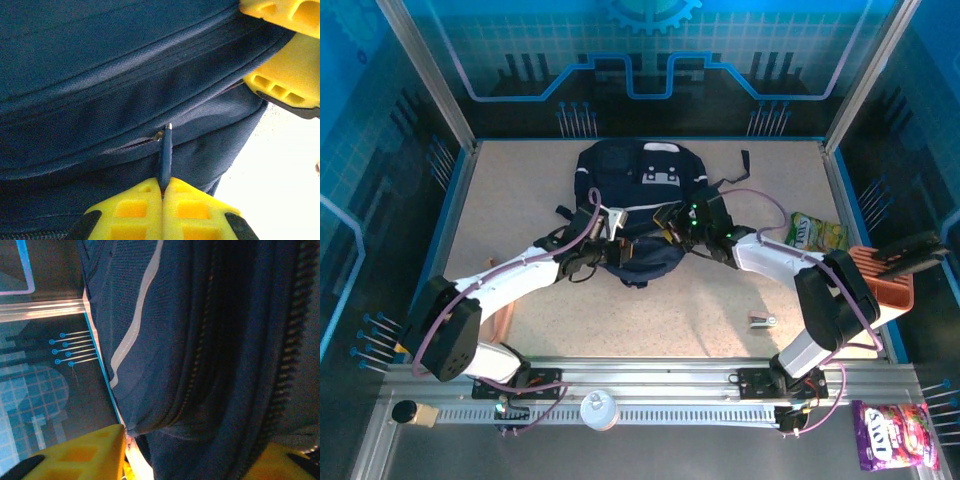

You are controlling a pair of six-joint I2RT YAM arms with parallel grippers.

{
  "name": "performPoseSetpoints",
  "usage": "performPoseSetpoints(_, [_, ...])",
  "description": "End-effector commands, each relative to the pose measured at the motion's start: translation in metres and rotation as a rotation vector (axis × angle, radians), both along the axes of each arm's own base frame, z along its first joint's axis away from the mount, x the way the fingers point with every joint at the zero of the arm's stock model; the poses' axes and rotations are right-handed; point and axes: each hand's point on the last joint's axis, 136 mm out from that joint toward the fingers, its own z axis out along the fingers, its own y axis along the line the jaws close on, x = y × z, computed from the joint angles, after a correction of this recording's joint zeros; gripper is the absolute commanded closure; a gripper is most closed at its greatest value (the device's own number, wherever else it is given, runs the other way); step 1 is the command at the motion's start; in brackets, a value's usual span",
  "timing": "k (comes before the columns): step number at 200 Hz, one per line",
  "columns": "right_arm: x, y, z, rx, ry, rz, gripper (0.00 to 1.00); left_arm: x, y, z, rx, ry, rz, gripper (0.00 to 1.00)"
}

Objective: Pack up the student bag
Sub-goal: Unzip the student bag at the center of the table.

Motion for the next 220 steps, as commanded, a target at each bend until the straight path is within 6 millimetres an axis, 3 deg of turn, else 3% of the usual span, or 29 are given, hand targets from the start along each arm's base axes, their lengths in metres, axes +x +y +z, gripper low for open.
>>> performPoseSetpoints(1, [0.014, 0.004, 0.013, 0.033, -0.037, -0.066, 0.68, -0.003, 0.002, -0.004, -0.048, 0.027, 0.091, 1.0])
performPoseSetpoints(31, [0.025, 0.004, 0.028, 0.059, -0.11, -0.088, 0.85, -0.007, 0.016, -0.013, -0.066, 0.077, 0.222, 1.0])
performPoseSetpoints(73, [0.031, -0.011, 0.046, 0.084, -0.192, -0.15, 0.93, -0.015, 0.034, -0.014, -0.132, 0.096, 0.365, 1.0])
performPoseSetpoints(89, [0.036, -0.015, 0.059, 0.113, -0.233, -0.162, 0.95, -0.015, 0.03, -0.006, -0.173, 0.065, 0.342, 1.0])
performPoseSetpoints(92, [0.033, -0.018, 0.051, 0.107, -0.222, -0.162, 0.95, -0.016, 0.028, -0.005, -0.181, 0.059, 0.332, 1.0])
performPoseSetpoints(125, [0.034, -0.017, 0.06, 0.144, -0.249, -0.143, 0.95, -0.015, 0.017, 0.007, -0.202, 0.028, 0.258, 1.0])
performPoseSetpoints(140, [0.034, -0.015, 0.057, 0.143, -0.242, -0.127, 0.94, -0.013, 0.016, 0.015, -0.198, 0.016, 0.244, 0.89])
performPoseSetpoints(169, [0.034, -0.01, 0.053, 0.156, -0.226, -0.097, 0.93, -0.01, 0.01, 0.034, -0.185, -0.027, 0.185, 0.54])
performPoseSetpoints(203, [0.032, -0.005, 0.048, 0.156, -0.209, -0.062, 0.93, 0.002, 0.012, 0.037, -0.154, 0.028, 0.191, 0.43])
performPoseSetpoints(208, [0.036, -0.002, 0.059, 0.168, -0.23, -0.058, 0.93, 0.004, 0.012, 0.037, -0.169, 0.048, 0.204, 0.41])
performPoseSetpoints(220, [0.036, -0.001, 0.061, 0.17, -0.231, -0.053, 0.93, 0.009, 0.01, 0.036, -0.211, 0.1, 0.222, 0.41])
